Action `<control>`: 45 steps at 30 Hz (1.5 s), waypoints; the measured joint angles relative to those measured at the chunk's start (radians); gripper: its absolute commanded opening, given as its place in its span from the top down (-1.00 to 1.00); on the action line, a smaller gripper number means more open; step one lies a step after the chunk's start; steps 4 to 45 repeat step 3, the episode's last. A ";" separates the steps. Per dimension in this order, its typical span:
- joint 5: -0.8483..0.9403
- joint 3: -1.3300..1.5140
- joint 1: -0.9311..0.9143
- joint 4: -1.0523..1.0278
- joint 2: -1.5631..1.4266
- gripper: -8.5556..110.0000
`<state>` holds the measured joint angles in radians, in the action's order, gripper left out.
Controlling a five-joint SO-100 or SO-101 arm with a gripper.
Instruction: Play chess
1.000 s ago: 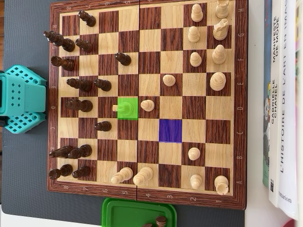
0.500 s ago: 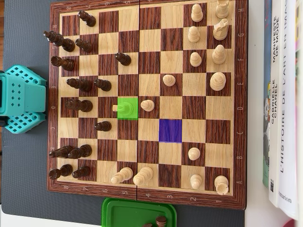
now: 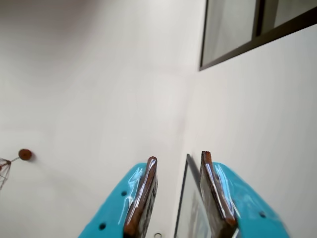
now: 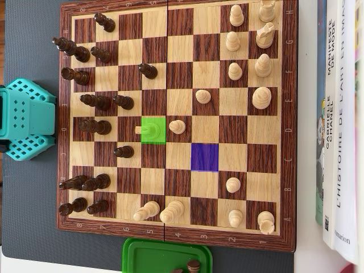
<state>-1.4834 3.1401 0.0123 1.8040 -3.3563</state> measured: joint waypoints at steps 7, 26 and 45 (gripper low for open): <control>0.000 0.000 0.000 0.000 0.000 0.63; 0.000 0.000 0.000 0.000 0.000 0.63; 0.000 0.000 0.000 0.000 0.000 0.63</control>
